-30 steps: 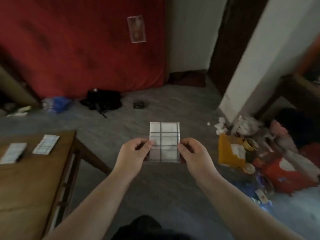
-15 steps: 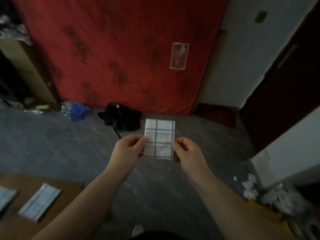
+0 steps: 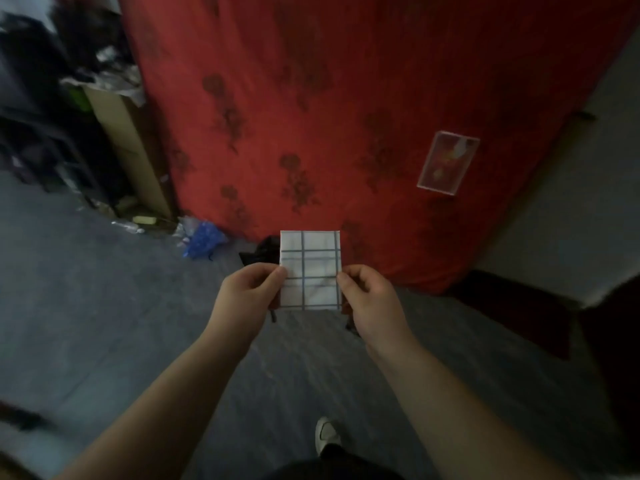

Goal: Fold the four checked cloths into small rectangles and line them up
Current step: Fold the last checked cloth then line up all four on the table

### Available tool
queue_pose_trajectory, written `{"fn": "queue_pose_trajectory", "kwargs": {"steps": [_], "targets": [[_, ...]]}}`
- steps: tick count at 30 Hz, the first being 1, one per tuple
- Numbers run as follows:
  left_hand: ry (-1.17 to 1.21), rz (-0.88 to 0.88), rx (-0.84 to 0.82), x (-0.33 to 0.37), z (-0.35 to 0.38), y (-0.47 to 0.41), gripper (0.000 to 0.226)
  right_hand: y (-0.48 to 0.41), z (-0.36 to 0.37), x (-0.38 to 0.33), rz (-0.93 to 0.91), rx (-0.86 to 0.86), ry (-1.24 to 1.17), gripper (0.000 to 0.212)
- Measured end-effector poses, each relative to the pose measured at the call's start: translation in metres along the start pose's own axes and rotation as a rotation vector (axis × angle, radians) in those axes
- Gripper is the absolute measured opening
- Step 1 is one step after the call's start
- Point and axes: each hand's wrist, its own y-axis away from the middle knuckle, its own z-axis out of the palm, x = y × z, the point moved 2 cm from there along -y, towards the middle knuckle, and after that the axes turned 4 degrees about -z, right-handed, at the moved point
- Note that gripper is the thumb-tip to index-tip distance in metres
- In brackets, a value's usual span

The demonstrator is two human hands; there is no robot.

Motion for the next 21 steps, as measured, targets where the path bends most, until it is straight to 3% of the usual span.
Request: {"fn": "queue_pose_trajectory", "kwargs": {"steps": [9, 21], "targets": [[0.1, -0.115, 0.438, 0.004, -0.085, -0.11, 0.016, -0.178, 0.134, -0.031, -0.064, -0.488, 0.017, 0.01], [0.212, -0.187, 0.944, -0.035, -0.308, -0.114, 0.02, -0.193, 0.434, -0.091, -0.161, -1.05, -0.013, 0.012]]}}
